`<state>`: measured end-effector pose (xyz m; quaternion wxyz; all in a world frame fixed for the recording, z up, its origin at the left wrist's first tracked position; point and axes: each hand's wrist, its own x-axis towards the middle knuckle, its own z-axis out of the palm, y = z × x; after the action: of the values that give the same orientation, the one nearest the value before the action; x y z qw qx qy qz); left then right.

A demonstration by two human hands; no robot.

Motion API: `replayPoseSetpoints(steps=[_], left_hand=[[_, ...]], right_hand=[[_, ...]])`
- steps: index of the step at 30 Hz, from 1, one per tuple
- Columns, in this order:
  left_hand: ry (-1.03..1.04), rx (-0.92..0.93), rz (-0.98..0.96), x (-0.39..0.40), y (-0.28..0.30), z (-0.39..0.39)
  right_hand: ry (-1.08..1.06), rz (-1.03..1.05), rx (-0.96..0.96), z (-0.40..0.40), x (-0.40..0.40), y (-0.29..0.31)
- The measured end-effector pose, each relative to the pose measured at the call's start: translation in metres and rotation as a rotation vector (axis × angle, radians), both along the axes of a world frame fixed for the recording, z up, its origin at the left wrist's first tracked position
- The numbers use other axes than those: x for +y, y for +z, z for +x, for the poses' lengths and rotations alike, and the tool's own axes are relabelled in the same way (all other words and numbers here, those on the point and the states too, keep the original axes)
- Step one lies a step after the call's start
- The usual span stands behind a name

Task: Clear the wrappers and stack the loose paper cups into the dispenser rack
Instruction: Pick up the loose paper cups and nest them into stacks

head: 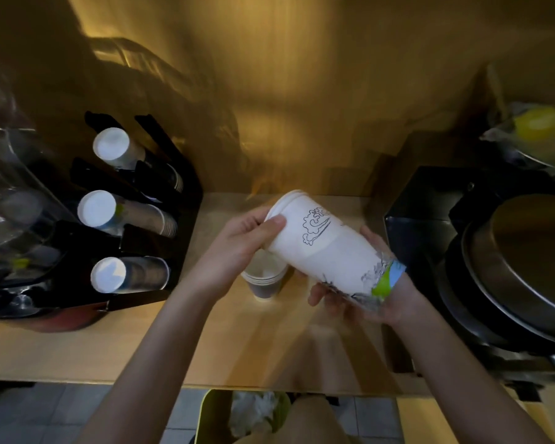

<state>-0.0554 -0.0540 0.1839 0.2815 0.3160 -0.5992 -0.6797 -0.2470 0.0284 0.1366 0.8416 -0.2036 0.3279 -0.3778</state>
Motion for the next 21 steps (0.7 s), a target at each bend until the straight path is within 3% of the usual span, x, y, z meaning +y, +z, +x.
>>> replayPoseSetpoints(steps=[3, 5, 9, 12, 17, 21], left_hand=[[0.132, -0.108, -0.035, 0.000, -0.006, -0.008], [0.147, -0.181, -0.012, 0.004, -0.012, -0.011], [0.067, -0.143, 0.034, 0.014, -0.020, -0.022], [0.088, -0.122, -0.103, 0.019, -0.026, -0.037], [0.082, -0.211, -0.361, 0.024, -0.035, -0.058], [0.064, -0.267, -0.395, 0.021, -0.051, -0.069]], right_hand=[[-0.215, -0.047, 0.090, -0.002, 0.004, 0.003], [-0.346, -0.134, 0.265, -0.005, 0.006, 0.004], [-0.331, -0.318, 0.687, -0.009, 0.008, 0.009], [-0.337, -0.396, 0.884, -0.012, 0.010, 0.001], [-0.578, -0.493, 0.971, -0.011, 0.010, -0.022], [-0.709, -0.509, 1.063, -0.011, 0.007, -0.049]])
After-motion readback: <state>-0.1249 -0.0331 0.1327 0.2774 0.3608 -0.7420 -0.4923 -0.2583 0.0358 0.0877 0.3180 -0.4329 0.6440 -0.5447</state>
